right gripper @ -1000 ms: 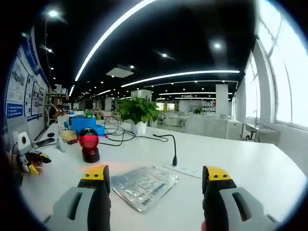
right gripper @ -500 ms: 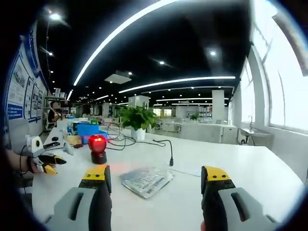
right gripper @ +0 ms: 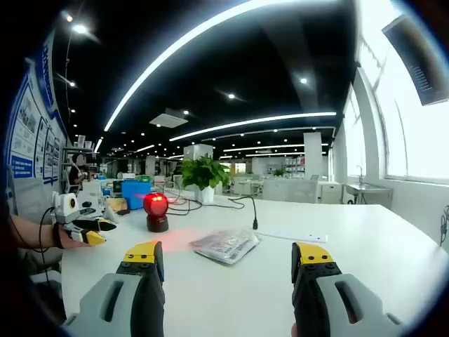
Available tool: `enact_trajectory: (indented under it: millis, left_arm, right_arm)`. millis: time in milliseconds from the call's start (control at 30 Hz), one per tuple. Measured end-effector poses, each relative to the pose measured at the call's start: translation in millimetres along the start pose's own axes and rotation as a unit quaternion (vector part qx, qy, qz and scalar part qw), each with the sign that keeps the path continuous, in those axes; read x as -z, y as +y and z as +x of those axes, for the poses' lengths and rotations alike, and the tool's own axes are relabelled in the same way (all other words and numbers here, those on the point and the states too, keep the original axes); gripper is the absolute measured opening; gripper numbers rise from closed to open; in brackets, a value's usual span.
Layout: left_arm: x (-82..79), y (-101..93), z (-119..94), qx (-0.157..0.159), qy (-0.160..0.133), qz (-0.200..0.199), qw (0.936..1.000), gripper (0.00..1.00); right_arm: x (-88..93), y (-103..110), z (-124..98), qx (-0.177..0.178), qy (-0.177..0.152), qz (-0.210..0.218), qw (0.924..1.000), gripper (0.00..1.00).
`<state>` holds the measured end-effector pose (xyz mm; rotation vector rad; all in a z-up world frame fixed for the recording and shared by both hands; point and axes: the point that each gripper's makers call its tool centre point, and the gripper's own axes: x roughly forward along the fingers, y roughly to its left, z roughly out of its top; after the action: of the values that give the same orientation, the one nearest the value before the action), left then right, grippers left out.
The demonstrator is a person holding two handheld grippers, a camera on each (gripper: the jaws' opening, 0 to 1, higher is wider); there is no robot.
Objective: Clip sheet goods on table flip sheet goods clip sheet goods scan sheet goods put sheet goods back to table
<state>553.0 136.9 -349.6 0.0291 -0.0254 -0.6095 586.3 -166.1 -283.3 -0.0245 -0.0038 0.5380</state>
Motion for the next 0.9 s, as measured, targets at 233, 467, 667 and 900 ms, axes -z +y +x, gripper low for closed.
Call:
enact_trajectory:
  millis: [233, 467, 667, 900]
  left_arm:
    - [-0.4, -0.1, -1, 0.001, -0.002, 0.001, 1.0, 0.38]
    - [-3.4, 1.0, -3, 0.0, -0.01, -0.005, 0.9999, 0.39]
    - [-4.3, -1.4, -3, 0.003, -0.011, -0.004, 0.9999, 0.39]
    - [-4.4, -5.9, -6, 0.005, -0.011, -0.003, 0.9999, 0.39]
  right_arm:
    - [-0.2, 13, -20, 0.005, -0.007, -0.02, 0.9998, 0.67]
    - [20.1, 10, -30, 0.017, -0.009, -0.012, 0.9997, 0.67]
    - [17.5, 17, -42, 0.01, -0.059, -0.057, 0.9966, 0.65]
    - [37.9, 0, -47, 0.03, -0.056, -0.017, 0.9978, 0.63]
